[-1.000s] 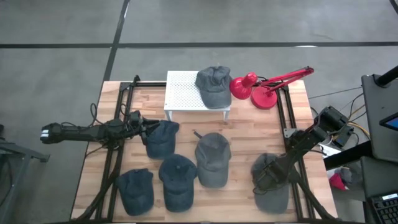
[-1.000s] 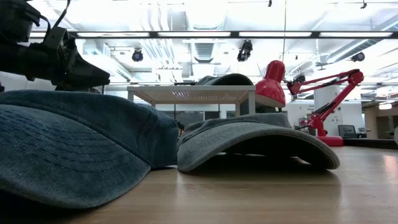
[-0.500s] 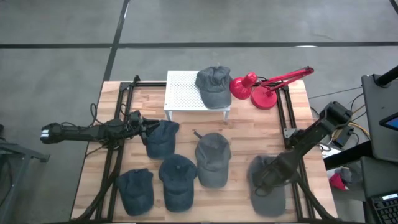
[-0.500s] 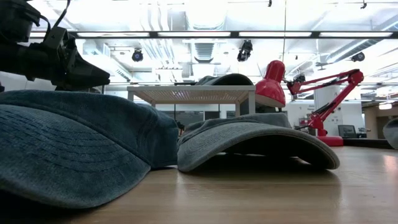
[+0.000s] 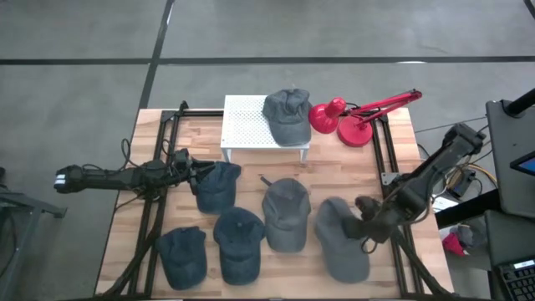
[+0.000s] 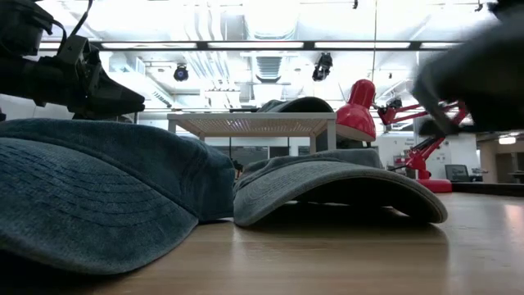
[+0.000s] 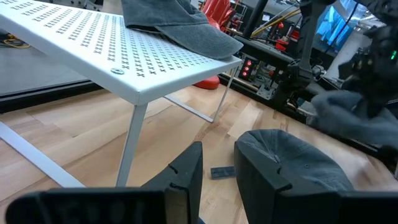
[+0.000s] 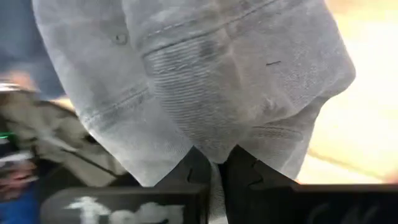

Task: Pick & Place hat
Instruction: Stack the right gray cap on top of the gray cap on the shelf

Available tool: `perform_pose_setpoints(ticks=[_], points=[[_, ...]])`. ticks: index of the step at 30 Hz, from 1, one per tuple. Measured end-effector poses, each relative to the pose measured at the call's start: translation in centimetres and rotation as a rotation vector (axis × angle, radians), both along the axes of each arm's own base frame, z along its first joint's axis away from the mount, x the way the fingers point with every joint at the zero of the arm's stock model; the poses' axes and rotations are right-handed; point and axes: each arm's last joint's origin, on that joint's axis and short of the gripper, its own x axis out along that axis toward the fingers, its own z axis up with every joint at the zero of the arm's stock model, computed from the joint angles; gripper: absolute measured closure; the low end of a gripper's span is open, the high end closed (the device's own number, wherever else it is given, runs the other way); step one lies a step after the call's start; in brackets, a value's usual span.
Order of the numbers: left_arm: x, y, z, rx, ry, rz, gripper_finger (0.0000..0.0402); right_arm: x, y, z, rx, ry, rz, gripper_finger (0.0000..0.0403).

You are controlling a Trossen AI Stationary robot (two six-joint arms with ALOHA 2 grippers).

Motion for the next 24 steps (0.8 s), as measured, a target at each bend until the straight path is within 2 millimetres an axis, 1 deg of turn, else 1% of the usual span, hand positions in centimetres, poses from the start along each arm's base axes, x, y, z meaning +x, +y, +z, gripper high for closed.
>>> perform_pose_setpoints(ticks=[6,11,13,17,21,24], points=[[0.0,0.0,0.0,0.0,0.0,0.0,0.0307,0.8,-0.5,3.0,-0.181,-0.26,-0.059,0.039],[0.0,0.0,0.0,0.0,-0.001,0.0,0.0307,2.1,-1.2,5.2,-0.351,-0.39,-0.06,0.039],[0.0,0.0,0.0,0.0,-0.001,0.0,0.0307,2.7,-1.7,6.2,-0.412,-0.41,-0.065,0.039],[0.0,0.0,0.1,-0.003,-0.007,0.001,0.0307,3.9,-3.2,8.2,-0.505,-0.388,-0.076,0.039],[0.0,0.0,0.1,-0.009,-0.01,0.002,0.0307,5.1,-5.2,10.6,-0.567,-0.367,-0.115,0.039],[0.0,0.0,0.1,-0.011,-0.011,0.002,0.0307,5.9,-6.9,12.2,-0.581,-0.357,-0.194,0.039]])
